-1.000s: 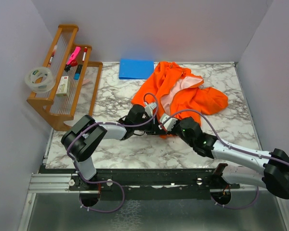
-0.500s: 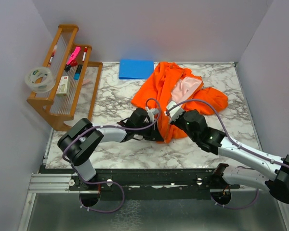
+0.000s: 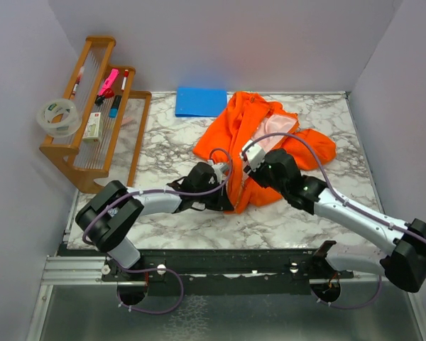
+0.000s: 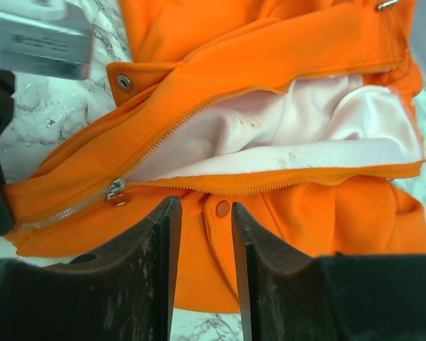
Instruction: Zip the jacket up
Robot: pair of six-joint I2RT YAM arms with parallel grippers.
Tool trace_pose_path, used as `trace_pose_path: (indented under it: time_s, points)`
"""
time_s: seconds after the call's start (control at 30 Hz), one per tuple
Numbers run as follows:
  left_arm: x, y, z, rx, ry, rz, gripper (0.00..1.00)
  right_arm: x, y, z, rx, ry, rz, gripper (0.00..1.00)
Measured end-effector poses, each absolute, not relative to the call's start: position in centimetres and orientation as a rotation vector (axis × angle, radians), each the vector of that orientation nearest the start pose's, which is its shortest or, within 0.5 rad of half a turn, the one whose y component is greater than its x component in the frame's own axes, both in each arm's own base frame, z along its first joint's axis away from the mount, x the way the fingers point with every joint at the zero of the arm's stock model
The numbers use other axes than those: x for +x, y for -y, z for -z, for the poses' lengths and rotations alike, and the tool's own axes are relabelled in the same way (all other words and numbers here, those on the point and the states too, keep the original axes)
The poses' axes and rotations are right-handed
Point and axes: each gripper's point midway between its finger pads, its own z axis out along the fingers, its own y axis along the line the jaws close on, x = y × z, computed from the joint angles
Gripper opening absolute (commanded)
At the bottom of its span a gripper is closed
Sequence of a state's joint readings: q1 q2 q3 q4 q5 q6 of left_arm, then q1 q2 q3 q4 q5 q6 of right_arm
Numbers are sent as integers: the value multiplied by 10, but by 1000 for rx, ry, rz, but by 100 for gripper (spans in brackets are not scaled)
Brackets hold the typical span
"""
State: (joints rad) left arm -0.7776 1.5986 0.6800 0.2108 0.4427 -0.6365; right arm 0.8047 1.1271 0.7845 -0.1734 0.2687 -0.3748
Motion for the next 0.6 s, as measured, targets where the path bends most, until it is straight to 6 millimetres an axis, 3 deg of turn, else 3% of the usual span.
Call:
trace_pose_path:
  time_s: [0.2, 0.47, 0.53, 0.6]
  points:
    - [197, 321, -49, 438, -2488, 1109, 0, 295, -206, -149, -998, -1974, -112, 51]
    - [197, 310, -44, 450, -2507, 1026, 0, 276, -229, -121, -1120, -2079, -367, 52]
    - [198, 307, -42, 450, -2517, 999, 0, 273, -234, -115, -1139, -2095, -412, 62]
    - [198, 304, -40, 446, -2528, 972, 0, 269, -239, -106, -1155, -2121, -458, 65]
